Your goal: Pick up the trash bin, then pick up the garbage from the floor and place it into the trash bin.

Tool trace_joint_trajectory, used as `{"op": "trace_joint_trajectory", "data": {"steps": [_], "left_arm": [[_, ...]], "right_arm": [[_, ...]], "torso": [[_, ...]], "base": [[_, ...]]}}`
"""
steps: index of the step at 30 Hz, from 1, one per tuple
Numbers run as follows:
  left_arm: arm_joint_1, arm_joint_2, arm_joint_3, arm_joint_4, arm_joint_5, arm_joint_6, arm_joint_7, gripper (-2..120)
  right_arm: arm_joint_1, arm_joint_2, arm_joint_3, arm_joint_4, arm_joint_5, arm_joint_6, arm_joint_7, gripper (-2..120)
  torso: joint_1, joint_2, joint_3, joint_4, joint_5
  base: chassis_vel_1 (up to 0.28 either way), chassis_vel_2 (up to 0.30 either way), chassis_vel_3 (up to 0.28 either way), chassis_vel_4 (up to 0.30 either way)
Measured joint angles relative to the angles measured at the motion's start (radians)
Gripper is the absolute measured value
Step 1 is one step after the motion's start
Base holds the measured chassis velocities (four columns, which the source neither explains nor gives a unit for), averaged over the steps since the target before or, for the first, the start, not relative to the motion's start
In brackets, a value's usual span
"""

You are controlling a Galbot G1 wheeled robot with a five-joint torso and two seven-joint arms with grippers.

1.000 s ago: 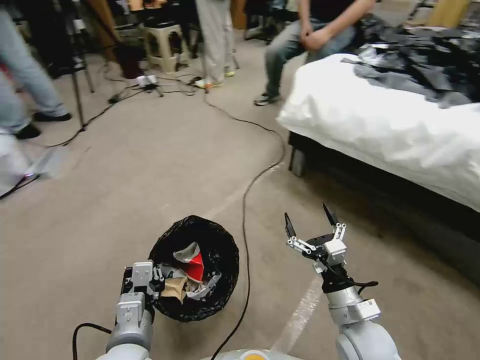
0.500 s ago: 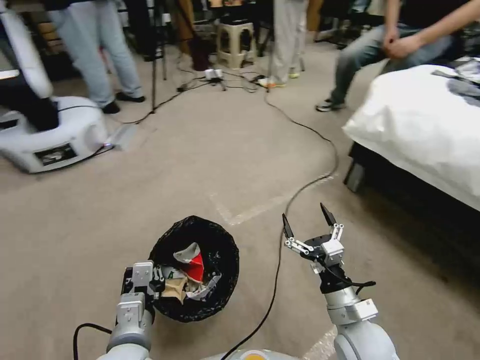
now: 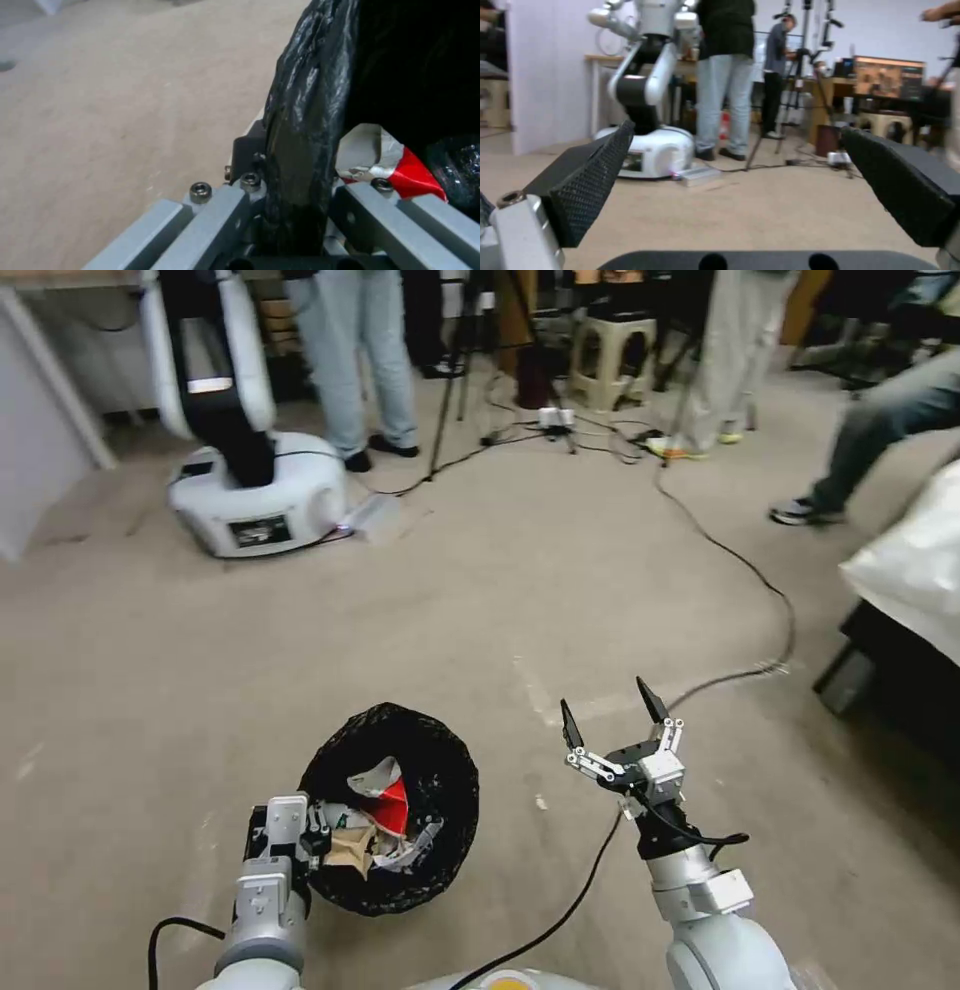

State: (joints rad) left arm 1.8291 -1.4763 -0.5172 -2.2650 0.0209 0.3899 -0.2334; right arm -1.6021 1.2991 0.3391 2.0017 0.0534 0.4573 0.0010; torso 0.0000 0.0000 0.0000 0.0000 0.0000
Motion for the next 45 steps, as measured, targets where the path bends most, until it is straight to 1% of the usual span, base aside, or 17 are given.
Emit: {"op": "trace_joint_trajectory", "data": {"steps": [8,15,17,18,19,21,22,25,26,29,30,31,32,37,40,43,45], "left_arm": [[-0.004,0.000,0.001,0.013,0.000,-0.003,0.000,1],[-0.009,0.002,0.013,0.020,-0.031,0.015,0.000,1],[-0.011,0.004,0.016,0.015,-0.056,0.041,0.009,1],[-0.011,0.007,0.017,0.007,-0.079,0.069,0.020,1],[-0.011,0.007,0.017,0.007,-0.079,0.069,0.020,1],[-0.010,0.015,0.021,-0.005,-0.121,0.124,0.053,1],[-0.010,0.015,0.021,-0.005,-0.121,0.124,0.053,1],[-0.024,0.030,0.018,-0.009,-0.173,0.198,0.109,1],[-0.024,0.030,0.018,-0.009,-0.173,0.198,0.109,1],[-0.048,0.046,0.013,-0.009,-0.213,0.255,0.174,1],[-0.048,0.046,0.013,-0.009,-0.213,0.255,0.174,1],[-0.064,0.051,0.012,-0.004,-0.224,0.275,0.194,1],[-0.077,0.054,0.012,0.003,-0.235,0.288,0.201,1],[-0.116,0.057,0.013,0.032,-0.269,0.316,0.213,1],[-0.129,0.055,0.010,0.057,-0.270,0.317,0.215,1],[-0.161,0.052,0.003,0.098,-0.279,0.313,0.217,1],[-0.171,0.049,0.001,0.110,-0.284,0.311,0.216,1]], "right_arm": [[0.000,-0.001,-0.001,-0.001,0.002,-0.001,0.000,100],[0.001,0.001,-0.003,-0.003,0.002,-0.003,0.000,100],[-0.001,0.003,-0.003,-0.005,0.002,-0.003,-0.002,100],[-0.003,0.004,-0.003,-0.008,0.002,-0.003,-0.005,100],[-0.003,0.004,-0.003,-0.008,0.002,-0.003,-0.005,100],[-0.008,0.006,-0.003,-0.014,0.001,0.000,-0.010,100],[-0.008,0.006,-0.003,-0.014,0.001,0.000,-0.010,100],[-0.012,0.007,-0.003,-0.016,-0.001,0.004,-0.013,100],[-0.012,0.007,-0.003,-0.016,-0.001,0.004,-0.013,100],[-0.013,0.007,-0.003,-0.015,-0.003,0.005,-0.015,100],[-0.013,0.007,-0.003,-0.015,-0.003,0.005,-0.015,100],[-0.014,0.008,-0.003,-0.015,-0.004,0.006,-0.015,100],[-0.015,0.008,-0.003,-0.014,-0.005,0.007,-0.016,100],[-0.017,0.007,-0.003,-0.013,-0.005,0.008,-0.017,100],[-0.013,0.005,-0.009,-0.015,-0.005,0.009,-0.018,100],[-0.007,0.002,-0.024,-0.018,-0.005,0.009,-0.021,100],[-0.005,0.000,-0.028,-0.019,-0.005,0.009,-0.023,100]], "torso": [[0.000,0.000,0.000,0.0005,0.0000],[0.000,0.000,0.000,-0.0003,0.0000],[0.000,0.000,0.000,0.0000,-0.0001],[0.000,0.000,0.000,0.0000,0.0000],[0.000,0.000,0.000,0.0000,0.0000],[0.000,0.000,0.000,-0.0001,-0.0001],[0.000,0.000,0.000,-0.0001,-0.0001],[0.000,0.000,0.000,-0.0001,-0.0001],[0.000,0.000,0.000,-0.0001,-0.0001],[0.000,0.000,0.000,0.0000,-0.0001],[0.000,0.000,0.000,0.0000,-0.0001],[0.000,0.000,0.000,0.0000,0.0000],[0.000,0.000,0.000,0.0000,0.0000],[0.000,0.000,0.000,-0.0001,0.0000],[0.000,0.000,0.000,0.0000,-0.0002],[0.000,0.000,0.000,0.0002,0.0005],[0.000,0.000,0.000,0.0003,0.0007]], "base": [[0.104,0.102,0.081,0.110],[0.005,0.007,0.006,0.003],[0.000,0.000,0.000,0.000],[0.000,0.000,0.000,0.000],[0.000,0.000,0.000,0.000],[0.000,0.000,0.000,0.000],[0.000,0.000,0.000,0.000],[0.000,0.000,0.000,0.000],[0.000,0.000,0.000,0.000],[0.000,0.000,0.000,0.000],[0.000,0.000,0.000,0.000],[0.000,0.000,0.000,0.000],[0.000,0.000,0.000,0.000],[0.000,0.000,0.000,0.000],[0.000,0.000,0.000,0.000],[0.000,0.000,0.000,0.000],[0.000,0.000,0.000,0.000]]}}
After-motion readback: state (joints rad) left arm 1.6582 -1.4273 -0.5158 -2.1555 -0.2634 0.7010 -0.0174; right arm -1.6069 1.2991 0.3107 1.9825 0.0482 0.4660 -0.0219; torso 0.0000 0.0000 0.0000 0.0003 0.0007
